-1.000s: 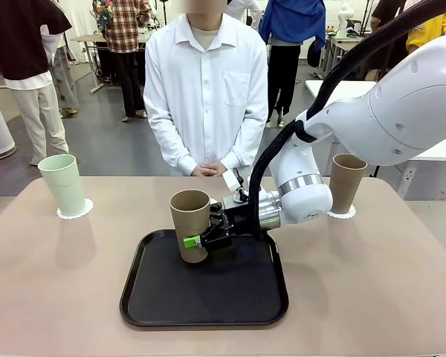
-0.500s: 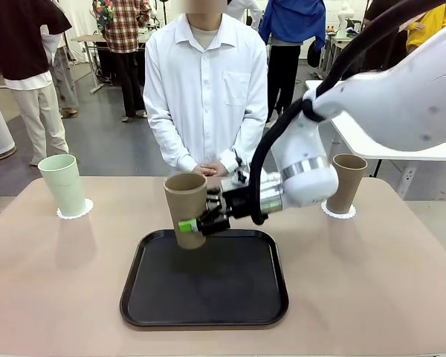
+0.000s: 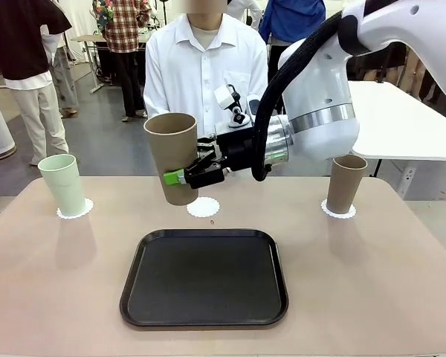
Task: Place coasters on the table and set cups on them.
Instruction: Take one Reusable plastic cup from the Flat Tray and place it on a coaster set by the human.
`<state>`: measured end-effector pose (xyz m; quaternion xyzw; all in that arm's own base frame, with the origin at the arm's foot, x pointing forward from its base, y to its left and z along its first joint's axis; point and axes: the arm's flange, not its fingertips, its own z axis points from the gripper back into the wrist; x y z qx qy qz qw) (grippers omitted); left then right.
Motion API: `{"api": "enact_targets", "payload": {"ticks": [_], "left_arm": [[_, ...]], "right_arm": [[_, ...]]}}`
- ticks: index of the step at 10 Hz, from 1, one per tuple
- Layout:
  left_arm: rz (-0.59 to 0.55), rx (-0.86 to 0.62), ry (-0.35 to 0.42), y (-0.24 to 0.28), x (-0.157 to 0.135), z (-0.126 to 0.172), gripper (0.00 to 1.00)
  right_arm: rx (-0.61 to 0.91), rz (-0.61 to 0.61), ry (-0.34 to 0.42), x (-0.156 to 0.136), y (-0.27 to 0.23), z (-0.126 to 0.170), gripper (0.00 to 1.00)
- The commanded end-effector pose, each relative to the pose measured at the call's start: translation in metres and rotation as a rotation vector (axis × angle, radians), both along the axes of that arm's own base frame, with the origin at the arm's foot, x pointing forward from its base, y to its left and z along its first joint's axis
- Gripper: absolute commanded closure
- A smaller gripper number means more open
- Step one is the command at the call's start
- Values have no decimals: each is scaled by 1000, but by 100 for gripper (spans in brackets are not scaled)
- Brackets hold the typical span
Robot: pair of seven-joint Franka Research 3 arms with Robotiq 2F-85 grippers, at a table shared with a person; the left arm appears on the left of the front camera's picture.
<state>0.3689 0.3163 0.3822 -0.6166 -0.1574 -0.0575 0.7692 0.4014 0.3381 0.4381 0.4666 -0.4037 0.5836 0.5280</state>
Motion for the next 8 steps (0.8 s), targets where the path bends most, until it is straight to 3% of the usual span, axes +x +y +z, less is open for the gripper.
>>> {"api": "enact_targets", "payload": {"ticks": [1,4,5,8], "left_arm": [[4,2,2,0,-2,3,0],[4,2,2,0,-2,3,0],[4,2,2,0,-2,3,0],[4,2,2,0,-2,3,0]], "right_arm": [[14,1,5,2,-1,-3,75],[14,1,5,2,-1,-3,75],[-1,-3,4,2,-2,-2,17],[43,-23,65,111,-17,-34,17]]}}
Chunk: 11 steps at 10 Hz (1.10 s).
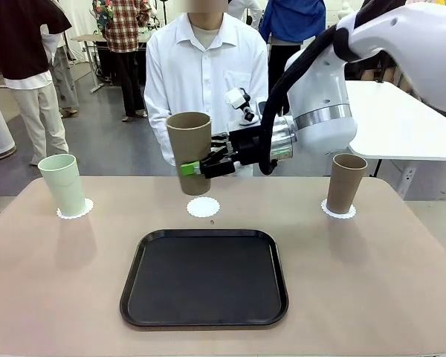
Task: Place coasters on the table and set cups on them.
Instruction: Take one Reusable plastic cup from the Flat Tray and place it on a coaster set by the human.
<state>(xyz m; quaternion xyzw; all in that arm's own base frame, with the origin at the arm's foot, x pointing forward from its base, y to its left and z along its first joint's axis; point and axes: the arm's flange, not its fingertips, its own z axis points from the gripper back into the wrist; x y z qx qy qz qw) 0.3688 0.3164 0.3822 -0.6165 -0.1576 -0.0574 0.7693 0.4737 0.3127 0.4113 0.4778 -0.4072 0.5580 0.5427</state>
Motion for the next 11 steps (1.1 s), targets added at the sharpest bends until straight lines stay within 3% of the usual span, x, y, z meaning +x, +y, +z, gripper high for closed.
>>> {"api": "enact_targets", "payload": {"ticks": [1,3,5,8,11], "left_arm": [[4,2,2,0,-2,3,0],[4,2,2,0,-2,3,0],[4,2,2,0,-2,3,0],[4,2,2,0,-2,3,0],[4,2,2,0,-2,3,0]], "right_arm": [[46,12,31,64,5,-14,17],[68,38,27,104,-2,-25,17],[75,53,21,125,-4,-34,17],[25,51,33,122,-5,-42,17],[78,29,12,124,-7,-42,17]]}}
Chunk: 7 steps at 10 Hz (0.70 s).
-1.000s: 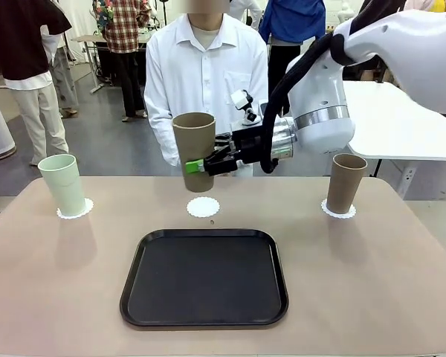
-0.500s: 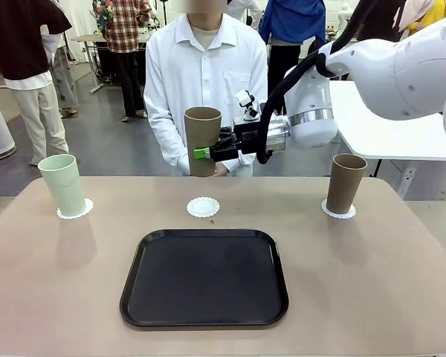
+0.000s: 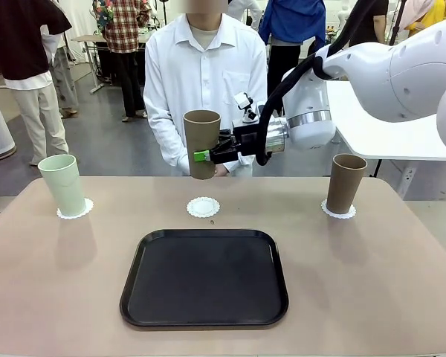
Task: Place coasters on the table and set cups on them.
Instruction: Take one Reusable plastic cup from the Flat Tray and place it on a coaster set by the human.
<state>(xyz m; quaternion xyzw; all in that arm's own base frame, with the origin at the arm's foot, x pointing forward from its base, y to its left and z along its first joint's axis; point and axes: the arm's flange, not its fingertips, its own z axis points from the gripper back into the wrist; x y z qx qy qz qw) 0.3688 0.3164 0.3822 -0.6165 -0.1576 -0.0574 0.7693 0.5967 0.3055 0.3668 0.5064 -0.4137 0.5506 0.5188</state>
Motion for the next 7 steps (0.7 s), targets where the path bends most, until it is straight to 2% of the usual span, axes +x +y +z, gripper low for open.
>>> {"api": "enact_targets", "payload": {"ticks": [1,3,7], "left_arm": [[4,2,2,0,-2,3,0],[4,2,2,0,-2,3,0],[4,2,2,0,-2,3,0]], "right_arm": [[0,0,0,0,0,0,17],[35,110,-28,12,-2,-17,17],[35,136,15,28,-5,-59,17]]}}
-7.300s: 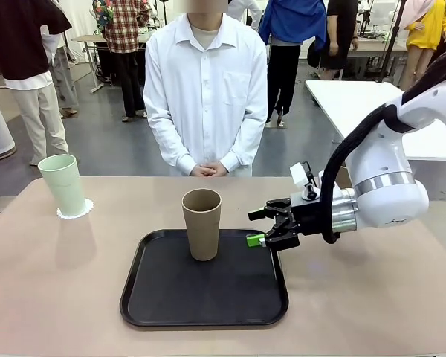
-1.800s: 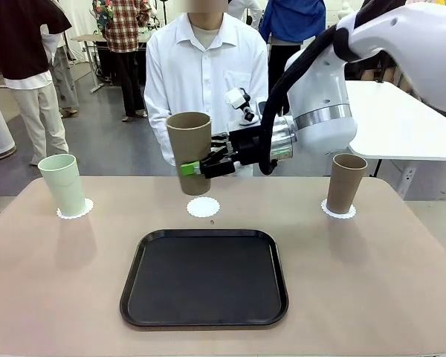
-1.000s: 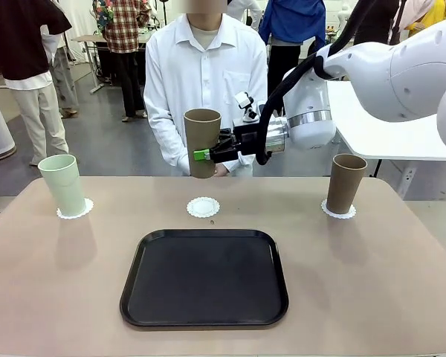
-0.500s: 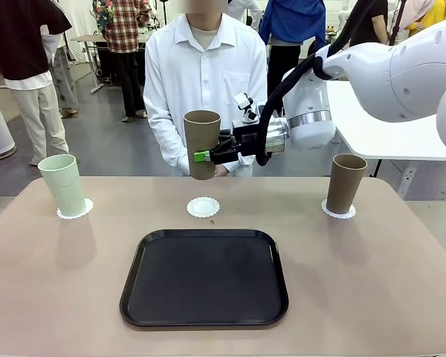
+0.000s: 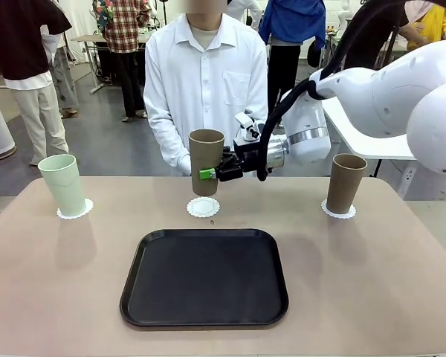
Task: Place coasters on the table and set cups on them.
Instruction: Take one Reusable plastic cup from the Flat Tray and place it on a coaster set by the human.
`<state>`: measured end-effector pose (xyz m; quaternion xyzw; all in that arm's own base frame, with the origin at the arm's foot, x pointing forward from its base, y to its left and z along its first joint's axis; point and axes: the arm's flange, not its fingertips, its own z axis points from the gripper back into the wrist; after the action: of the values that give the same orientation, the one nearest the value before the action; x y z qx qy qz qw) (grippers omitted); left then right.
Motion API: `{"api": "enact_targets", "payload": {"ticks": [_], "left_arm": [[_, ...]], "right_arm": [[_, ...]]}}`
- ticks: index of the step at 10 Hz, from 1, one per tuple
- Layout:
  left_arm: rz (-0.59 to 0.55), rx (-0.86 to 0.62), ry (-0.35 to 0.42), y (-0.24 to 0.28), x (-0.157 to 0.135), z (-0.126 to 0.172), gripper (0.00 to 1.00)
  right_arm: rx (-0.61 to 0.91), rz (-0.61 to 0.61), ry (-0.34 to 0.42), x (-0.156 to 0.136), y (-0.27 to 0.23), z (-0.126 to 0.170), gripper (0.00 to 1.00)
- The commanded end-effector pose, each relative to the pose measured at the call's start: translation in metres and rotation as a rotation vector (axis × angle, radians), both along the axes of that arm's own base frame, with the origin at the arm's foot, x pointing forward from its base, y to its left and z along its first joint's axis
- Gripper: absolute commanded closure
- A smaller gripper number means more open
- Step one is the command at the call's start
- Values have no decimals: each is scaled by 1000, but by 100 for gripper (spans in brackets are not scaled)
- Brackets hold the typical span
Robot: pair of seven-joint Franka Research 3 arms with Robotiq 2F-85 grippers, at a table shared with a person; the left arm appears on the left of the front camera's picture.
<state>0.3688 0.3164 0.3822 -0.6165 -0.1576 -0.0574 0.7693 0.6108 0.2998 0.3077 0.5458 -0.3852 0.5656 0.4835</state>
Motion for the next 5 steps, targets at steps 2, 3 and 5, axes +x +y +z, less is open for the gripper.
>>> {"api": "enact_targets", "payload": {"ticks": [2,3,5], "left_arm": [[4,2,2,0,-2,3,0],[4,2,2,0,-2,3,0],[4,2,2,0,-2,3,0]], "right_arm": [[-24,-30,-5,22,1,-14,17],[-40,-42,11,24,1,-23,17],[-55,-49,34,27,4,-36,17]]}}
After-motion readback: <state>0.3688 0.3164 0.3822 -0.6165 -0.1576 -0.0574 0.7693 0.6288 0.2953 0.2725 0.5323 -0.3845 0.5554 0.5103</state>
